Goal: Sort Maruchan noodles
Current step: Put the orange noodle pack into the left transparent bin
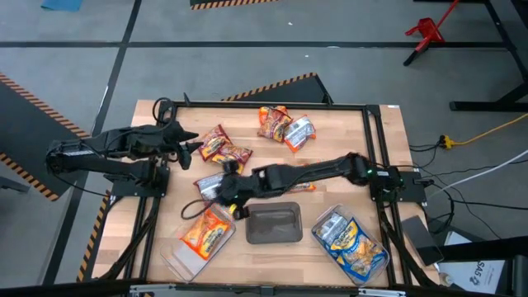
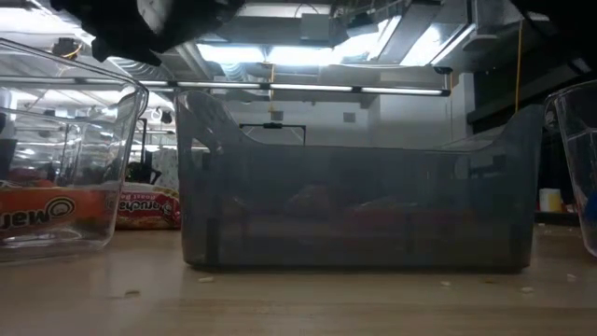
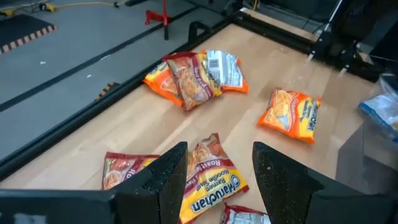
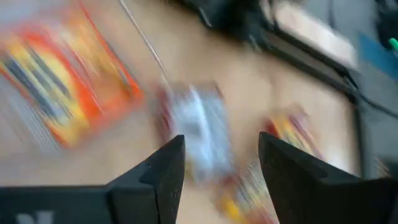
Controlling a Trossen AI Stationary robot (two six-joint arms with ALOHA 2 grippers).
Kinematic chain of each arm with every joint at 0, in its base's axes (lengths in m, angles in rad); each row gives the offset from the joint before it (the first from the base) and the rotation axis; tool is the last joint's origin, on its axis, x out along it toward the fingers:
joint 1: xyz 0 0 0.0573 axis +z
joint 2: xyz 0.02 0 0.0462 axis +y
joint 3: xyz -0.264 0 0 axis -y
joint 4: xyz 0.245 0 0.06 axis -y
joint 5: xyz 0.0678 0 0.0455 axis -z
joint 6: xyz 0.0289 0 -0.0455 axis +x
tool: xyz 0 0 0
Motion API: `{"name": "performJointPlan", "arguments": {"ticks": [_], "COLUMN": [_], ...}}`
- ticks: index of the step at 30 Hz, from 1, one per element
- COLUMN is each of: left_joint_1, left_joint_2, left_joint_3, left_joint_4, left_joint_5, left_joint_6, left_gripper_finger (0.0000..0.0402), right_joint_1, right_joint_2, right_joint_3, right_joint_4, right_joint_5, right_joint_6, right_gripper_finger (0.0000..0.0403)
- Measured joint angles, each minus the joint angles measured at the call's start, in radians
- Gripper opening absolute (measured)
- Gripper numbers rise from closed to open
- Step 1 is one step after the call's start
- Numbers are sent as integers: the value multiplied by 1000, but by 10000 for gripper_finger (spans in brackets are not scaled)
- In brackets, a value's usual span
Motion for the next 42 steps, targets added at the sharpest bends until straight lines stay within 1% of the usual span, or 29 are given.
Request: {"name": "performJointPlan", "arguments": {"ticks": [2, 4, 7, 10, 13, 16, 18, 20, 22, 24, 27, 29, 32, 35, 38, 40, 42], "left_joint_1": [0, 0, 0, 0, 0, 0, 0, 0, -4, -11, -24, -33, -40, -42, -42, -42, -42], "left_joint_2": [0, 0, 0, 0, 0, 0, 0, 0, 0, 0, 0, 0, 0, 0, 0, 0, 0], "left_joint_3": [0, 0, 0, 0, 0, 0, 0, 0, 0, 0, 0, 0, 0, 0, 0, 0, 0], "left_joint_4": [0, 0, 0, 0, -4, -4, -6, -9, -9, -9, -9, -9, -6, -6, -4, -4, -4], "left_joint_5": [0, 1, 1, 2, 4, 10, 11, 11, 10, 10, 10, 10, 10, 9, -1, -4, -12], "left_joint_6": [0, 2, 6, 9, 9, 10, 10, 10, 10, 13, 21, 22, 22, 25, 34, 35, 35], "left_gripper_finger": [175, 175, 175, 175, 175, 175, 175, 175, 175, 175, 175, 175, 175, 175, 175, 175, 175], "right_joint_1": [-21, -54, -129, -226, -333, -441, -504, -547, -572, -578, -576, -565, -550, -519, -488, -479, -479], "right_joint_2": [-37, -66, -135, -183, -210, -249, -278, -317, -384, -475, -611, -701, -793, -834, -839, -839, -839], "right_joint_3": [-21, -23, -21, -20, -23, -25, -70, -159, -286, -453, -749, -931, -1137, -1284, -1372, -1408, -1423], "right_joint_4": [-69, -183, -308, -439, -555, -675, -729, -741, -714, -633, -429, -272, -97, 21, 116, 147, 179], "right_joint_5": [67, 111, 108, 83, 35, -84, -169, -218, -235, -240, -282, -309, -308, -308, -325, -376, -394], "right_joint_6": [-17, -9, 43, 95, 131, 163, 186, 220, 231, 244, 266, 320, 446, 574, 679, 727, 774], "right_gripper_finger": [189, 189, 189, 189, 189, 189, 189, 189, 189, 189, 189, 189, 189, 189, 197, 215, 243]}}
